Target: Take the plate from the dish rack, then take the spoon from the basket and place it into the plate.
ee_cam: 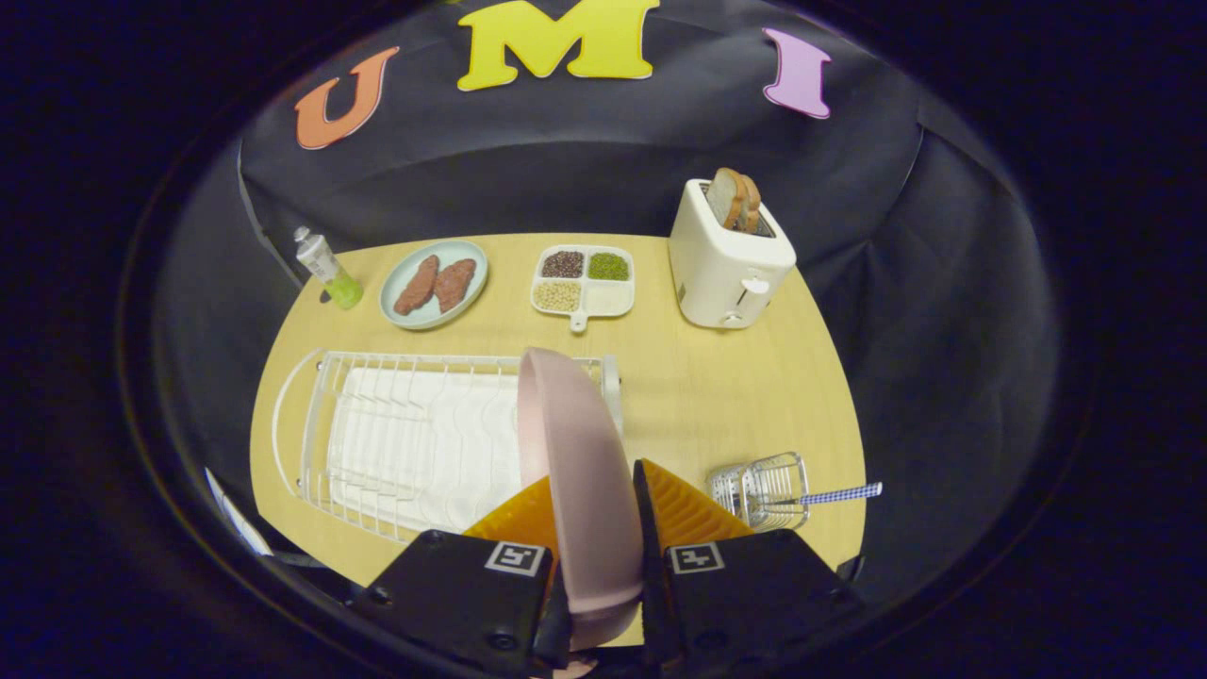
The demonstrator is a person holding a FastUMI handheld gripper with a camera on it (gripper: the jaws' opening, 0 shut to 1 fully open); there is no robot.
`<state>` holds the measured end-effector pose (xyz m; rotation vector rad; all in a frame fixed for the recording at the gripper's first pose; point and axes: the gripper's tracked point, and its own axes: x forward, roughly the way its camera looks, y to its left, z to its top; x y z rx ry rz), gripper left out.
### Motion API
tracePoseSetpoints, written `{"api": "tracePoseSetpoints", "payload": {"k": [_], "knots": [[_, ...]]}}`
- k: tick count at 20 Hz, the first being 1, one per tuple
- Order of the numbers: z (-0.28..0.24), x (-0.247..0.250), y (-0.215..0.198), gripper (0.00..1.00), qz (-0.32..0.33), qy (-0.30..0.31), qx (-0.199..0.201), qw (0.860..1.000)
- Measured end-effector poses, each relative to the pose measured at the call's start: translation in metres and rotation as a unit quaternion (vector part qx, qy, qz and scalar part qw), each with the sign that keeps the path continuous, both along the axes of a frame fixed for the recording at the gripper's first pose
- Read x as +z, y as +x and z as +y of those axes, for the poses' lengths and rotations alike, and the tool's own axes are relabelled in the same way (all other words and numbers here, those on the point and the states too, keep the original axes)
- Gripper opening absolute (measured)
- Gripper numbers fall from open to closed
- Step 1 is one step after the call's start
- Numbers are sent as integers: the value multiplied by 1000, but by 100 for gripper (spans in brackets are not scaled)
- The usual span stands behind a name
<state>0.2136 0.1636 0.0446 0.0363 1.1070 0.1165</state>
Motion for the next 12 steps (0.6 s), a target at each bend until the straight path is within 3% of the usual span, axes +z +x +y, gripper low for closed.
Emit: {"api": "tracePoseSetpoints", "payload": {"k": [6,12], "knots": [[-19,-11,-74,34,-10,86,-2,996],[-35,-72,-145,34,8,125,-3,992]]}}
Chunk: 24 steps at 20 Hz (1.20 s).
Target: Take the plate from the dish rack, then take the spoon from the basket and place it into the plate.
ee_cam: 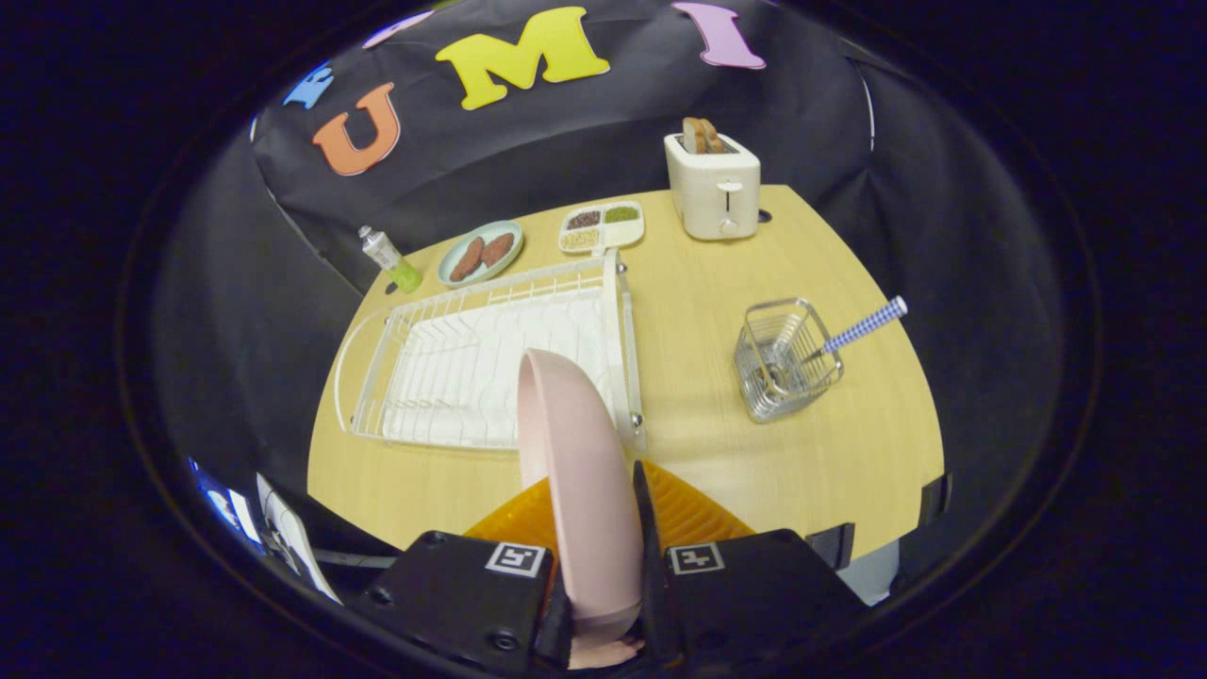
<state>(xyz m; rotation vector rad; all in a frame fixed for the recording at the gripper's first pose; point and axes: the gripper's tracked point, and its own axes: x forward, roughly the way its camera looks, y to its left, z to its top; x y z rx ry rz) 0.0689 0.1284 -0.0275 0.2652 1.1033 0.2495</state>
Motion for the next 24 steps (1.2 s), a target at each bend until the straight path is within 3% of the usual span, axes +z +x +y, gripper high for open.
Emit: {"api": "tracePoseSetpoints", "payload": {"k": [8,19,24], "knots": [[22,-63,-31,34,46,114,-14,992],[66,-103,-29,36,78,210,-11,974],[68,-117,-25,47,87,219,-10,972]]}}
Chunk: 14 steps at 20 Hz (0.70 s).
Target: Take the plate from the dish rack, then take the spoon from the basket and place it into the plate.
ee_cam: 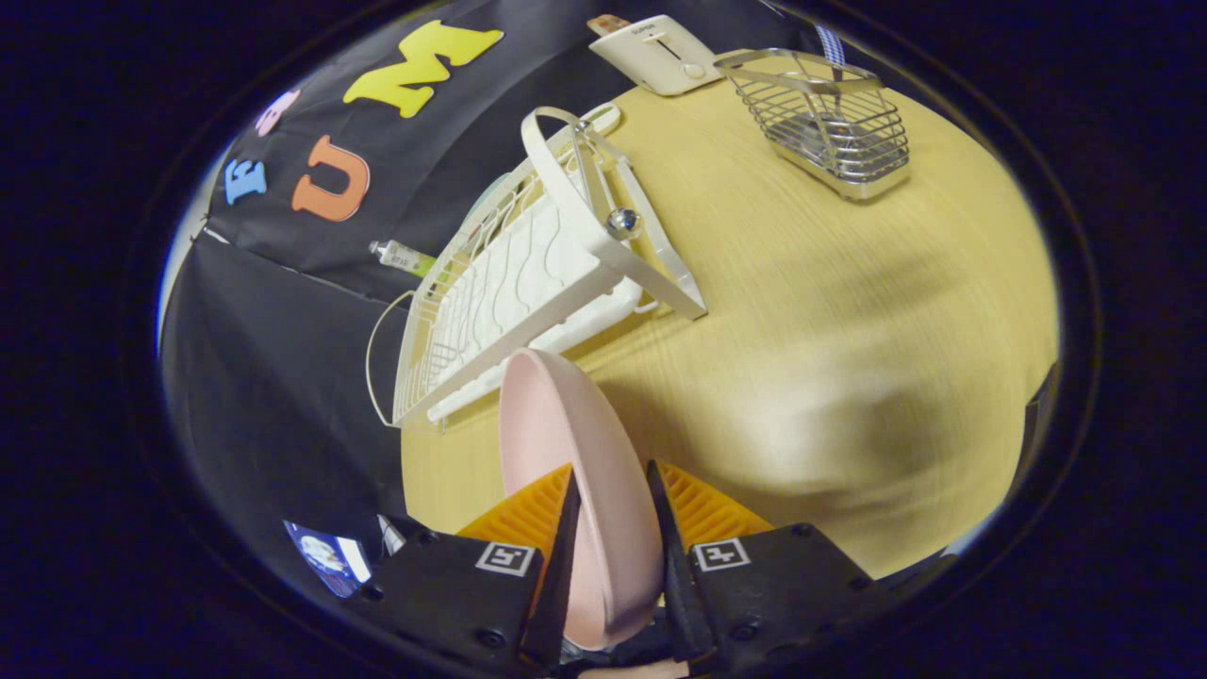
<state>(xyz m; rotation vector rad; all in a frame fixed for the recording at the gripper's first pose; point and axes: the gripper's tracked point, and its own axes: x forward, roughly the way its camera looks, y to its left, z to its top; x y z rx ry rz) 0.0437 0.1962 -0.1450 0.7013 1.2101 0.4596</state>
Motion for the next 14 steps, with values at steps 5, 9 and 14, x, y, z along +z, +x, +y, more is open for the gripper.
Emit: {"api": "tracePoseSetpoints", "payload": {"k": [5,9,14], "knots": [[-10,-1,8,58,-17,-24,0,1000],[-19,13,11,65,-57,-36,-2,998],[-47,41,11,79,-166,-98,-12,981]]}}
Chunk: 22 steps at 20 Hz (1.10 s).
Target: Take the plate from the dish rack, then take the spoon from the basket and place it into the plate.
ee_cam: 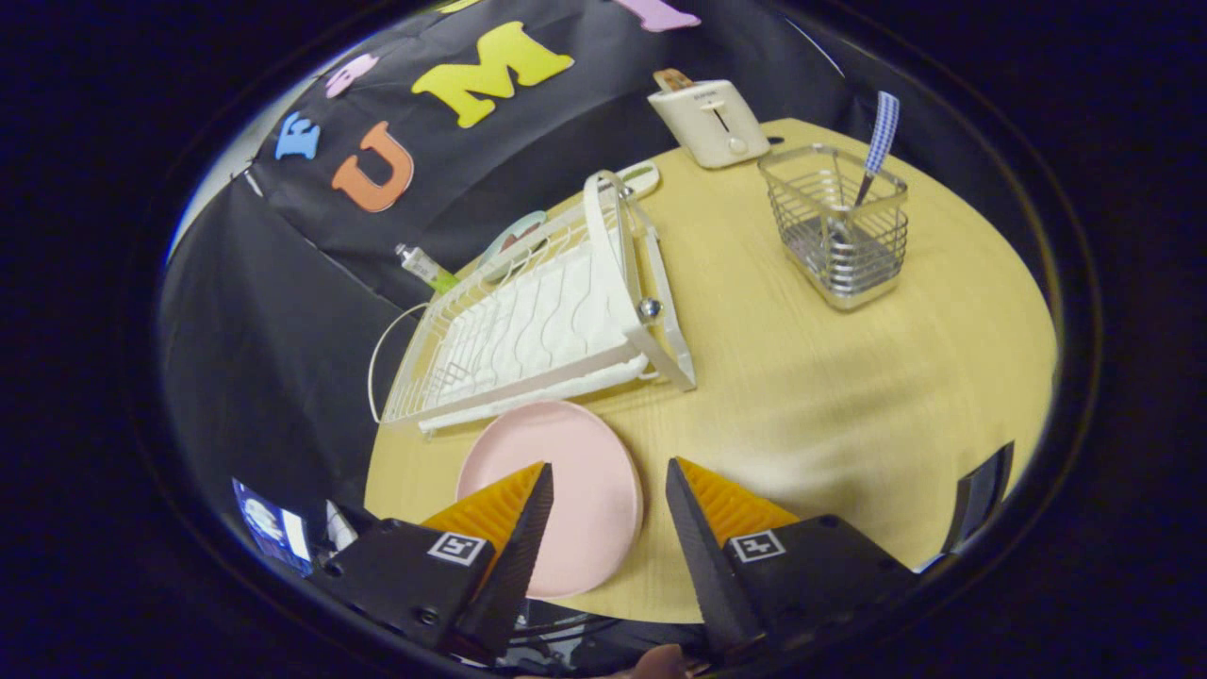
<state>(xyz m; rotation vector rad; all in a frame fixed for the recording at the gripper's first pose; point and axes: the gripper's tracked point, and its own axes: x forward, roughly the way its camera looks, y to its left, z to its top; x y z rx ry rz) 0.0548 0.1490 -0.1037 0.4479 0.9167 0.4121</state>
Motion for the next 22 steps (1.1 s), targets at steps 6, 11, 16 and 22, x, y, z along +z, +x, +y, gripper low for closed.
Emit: {"api": "tracePoseSetpoints", "payload": {"k": [6,11,16,22], "knots": [[-65,44,-8,90,-150,-91,-57,983],[-126,76,-10,100,-261,-155,-119,945],[-169,93,2,100,-350,-157,-150,911],[-206,74,51,100,-365,-175,-154,901]]}}
